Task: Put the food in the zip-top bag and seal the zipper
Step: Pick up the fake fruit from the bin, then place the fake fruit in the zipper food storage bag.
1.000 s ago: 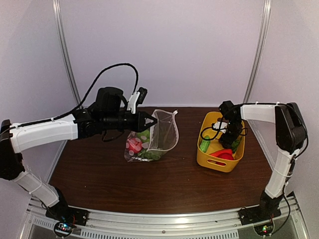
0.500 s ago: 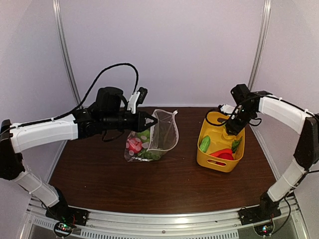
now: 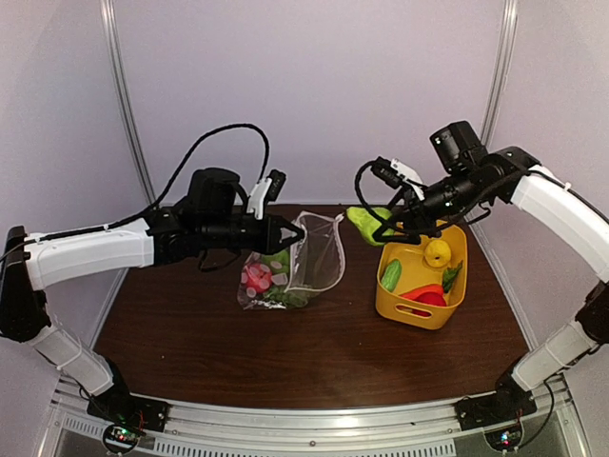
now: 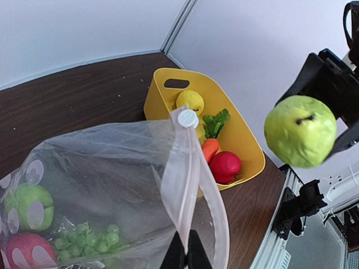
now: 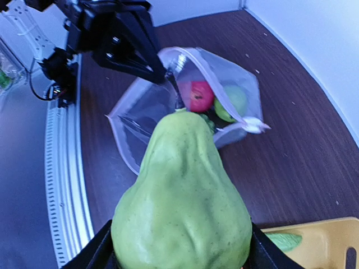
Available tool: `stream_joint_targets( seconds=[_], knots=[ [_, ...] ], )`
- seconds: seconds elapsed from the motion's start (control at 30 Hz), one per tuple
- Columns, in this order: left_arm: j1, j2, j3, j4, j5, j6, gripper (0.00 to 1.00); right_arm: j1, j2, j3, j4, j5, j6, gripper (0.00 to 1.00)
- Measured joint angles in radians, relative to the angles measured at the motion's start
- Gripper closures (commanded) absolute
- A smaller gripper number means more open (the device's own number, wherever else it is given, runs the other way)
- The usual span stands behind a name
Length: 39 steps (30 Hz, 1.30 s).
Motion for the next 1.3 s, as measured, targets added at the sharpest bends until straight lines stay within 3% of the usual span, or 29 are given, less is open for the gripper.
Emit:
stream_joint_targets(
  seconds=[0.17, 0.37, 0.87, 1.07, 1.13, 1.27, 1.3],
  knots=[
    [0.0, 0.0, 0.014, -0.008, 0.003, 0.0, 1.0, 0.119, 0.105, 0.09, 0.087, -0.127, 0.064, 0.52],
    [0.0, -0.006, 0.02, -0.014, 0.002, -0.008, 1.0, 0.162, 0.219, 0.108, 0.117, -0.14, 0.118, 0.55],
    [0.004, -0.028, 0.021, -0.013, -0.038, -0.041, 1.0, 0.18, 0.241, 0.104, 0.08, 0.013, 0.204, 0.58],
    [-0.014, -0.028, 0.021, -0.011, -0.042, -0.05, 1.0, 0.183, 0.319, 0.173, 0.072, 0.096, 0.277, 0.6],
    [-0.024, -0.025, 0.03, -0.014, -0.042, -0.05, 1.0, 0.185, 0.349, 0.204, 0.068, 0.124, 0.298, 0.57],
    [-0.035, -0.01, 0.054, -0.01, -0.042, -0.05, 1.0, 0.193, 0.389, 0.254, 0.067, 0.138, 0.329, 0.27],
    [-0.036, -0.007, 0.058, -0.01, -0.042, -0.05, 1.0, 0.195, 0.394, 0.261, 0.067, 0.134, 0.339, 0.23]
  ],
)
